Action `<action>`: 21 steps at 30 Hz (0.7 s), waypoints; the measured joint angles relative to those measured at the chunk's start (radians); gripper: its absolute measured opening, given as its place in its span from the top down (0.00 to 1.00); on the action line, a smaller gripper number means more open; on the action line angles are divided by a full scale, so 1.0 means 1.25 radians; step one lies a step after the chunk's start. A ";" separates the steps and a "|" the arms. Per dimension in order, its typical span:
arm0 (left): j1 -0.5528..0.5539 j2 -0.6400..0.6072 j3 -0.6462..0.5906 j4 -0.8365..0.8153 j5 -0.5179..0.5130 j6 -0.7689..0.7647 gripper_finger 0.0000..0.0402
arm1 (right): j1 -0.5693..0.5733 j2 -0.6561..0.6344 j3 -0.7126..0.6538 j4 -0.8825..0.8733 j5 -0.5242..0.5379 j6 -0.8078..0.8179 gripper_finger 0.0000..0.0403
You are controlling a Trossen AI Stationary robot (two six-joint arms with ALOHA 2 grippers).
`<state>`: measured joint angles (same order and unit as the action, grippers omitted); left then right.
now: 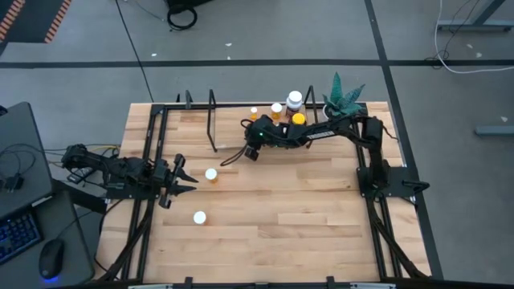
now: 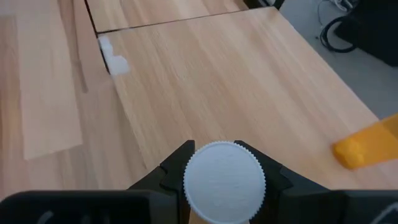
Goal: Pick and place medicine bottles onto shelf by color
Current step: Align the small orange bottle with the small orange bottle on the shelf
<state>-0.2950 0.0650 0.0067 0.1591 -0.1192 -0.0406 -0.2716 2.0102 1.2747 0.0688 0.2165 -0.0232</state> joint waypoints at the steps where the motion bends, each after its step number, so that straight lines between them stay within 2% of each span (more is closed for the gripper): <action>1: 0.000 0.000 0.000 -0.001 0.000 0.000 0.73 | 0.000 -0.001 0.000 0.002 0.000 -0.004 0.71; 21: 0.000 0.000 0.000 0.000 0.000 0.000 0.73 | -0.049 -0.009 -0.001 -0.014 0.000 0.058 0.71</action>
<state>-0.2947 0.0652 0.0067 0.1595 -0.1188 -0.0402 -0.3329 1.9991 1.2736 0.0511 0.2165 0.0498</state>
